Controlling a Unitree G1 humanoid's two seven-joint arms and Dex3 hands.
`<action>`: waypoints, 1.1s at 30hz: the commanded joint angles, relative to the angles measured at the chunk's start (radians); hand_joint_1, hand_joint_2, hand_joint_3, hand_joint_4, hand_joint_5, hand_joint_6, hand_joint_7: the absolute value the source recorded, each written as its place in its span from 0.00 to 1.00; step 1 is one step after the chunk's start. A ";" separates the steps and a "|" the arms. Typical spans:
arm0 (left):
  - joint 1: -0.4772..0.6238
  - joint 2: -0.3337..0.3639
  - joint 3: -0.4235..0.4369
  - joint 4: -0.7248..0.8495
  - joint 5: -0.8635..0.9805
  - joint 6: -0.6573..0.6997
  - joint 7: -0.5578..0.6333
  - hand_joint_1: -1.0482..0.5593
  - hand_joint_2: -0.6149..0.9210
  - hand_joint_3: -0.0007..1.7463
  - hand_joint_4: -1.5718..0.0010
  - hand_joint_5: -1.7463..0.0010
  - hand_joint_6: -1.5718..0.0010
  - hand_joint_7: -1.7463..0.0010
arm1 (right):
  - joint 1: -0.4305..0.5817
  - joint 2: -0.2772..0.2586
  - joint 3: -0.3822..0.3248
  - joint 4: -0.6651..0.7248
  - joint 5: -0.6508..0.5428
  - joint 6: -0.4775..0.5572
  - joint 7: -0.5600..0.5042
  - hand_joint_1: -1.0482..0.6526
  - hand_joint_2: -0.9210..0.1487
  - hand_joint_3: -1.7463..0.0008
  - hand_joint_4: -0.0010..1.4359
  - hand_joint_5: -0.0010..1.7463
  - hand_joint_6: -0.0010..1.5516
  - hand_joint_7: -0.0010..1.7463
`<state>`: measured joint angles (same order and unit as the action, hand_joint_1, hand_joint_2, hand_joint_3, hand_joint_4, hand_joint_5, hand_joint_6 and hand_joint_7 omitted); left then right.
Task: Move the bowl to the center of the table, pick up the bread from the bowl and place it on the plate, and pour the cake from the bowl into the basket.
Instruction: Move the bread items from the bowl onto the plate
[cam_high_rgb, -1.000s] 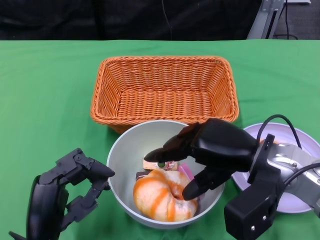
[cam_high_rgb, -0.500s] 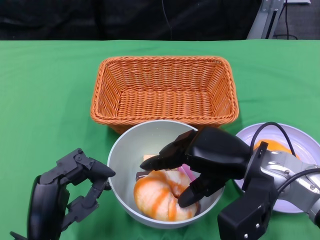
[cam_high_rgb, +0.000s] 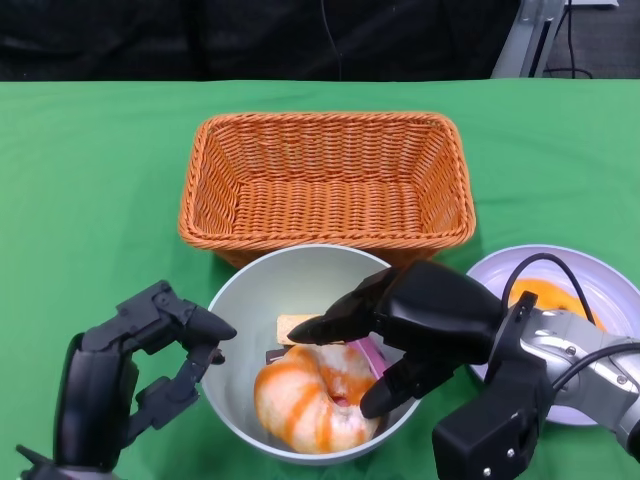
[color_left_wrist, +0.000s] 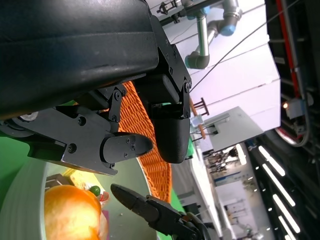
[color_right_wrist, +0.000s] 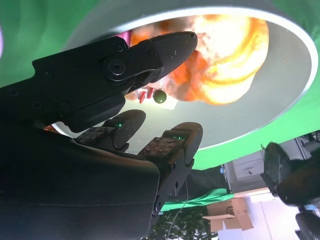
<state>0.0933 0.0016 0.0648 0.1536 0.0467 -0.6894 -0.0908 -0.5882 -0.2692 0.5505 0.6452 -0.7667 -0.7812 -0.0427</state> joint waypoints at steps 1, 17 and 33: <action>0.013 0.036 0.002 -0.060 0.019 0.059 0.006 0.63 0.84 0.46 0.49 0.22 0.47 0.37 | -0.010 -0.006 0.005 0.003 -0.002 -0.005 -0.016 0.15 0.00 1.00 0.50 0.01 0.39 0.00; 0.022 0.065 -0.032 -0.140 -0.014 0.090 -0.006 0.63 0.81 0.50 0.48 0.21 0.47 0.36 | -0.043 0.022 0.031 0.058 -0.048 0.007 -0.116 0.14 0.00 0.99 0.52 0.01 0.39 0.00; 0.006 0.046 -0.052 -0.149 -0.009 0.070 0.013 0.61 0.81 0.50 0.50 0.18 0.49 0.34 | -0.129 0.068 0.076 0.217 -0.078 0.017 -0.204 0.17 0.03 1.00 0.55 0.02 0.41 0.01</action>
<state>0.1020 0.0476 0.0087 0.0174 0.0395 -0.6036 -0.0915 -0.7014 -0.2000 0.6188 0.8468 -0.8372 -0.7598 -0.2276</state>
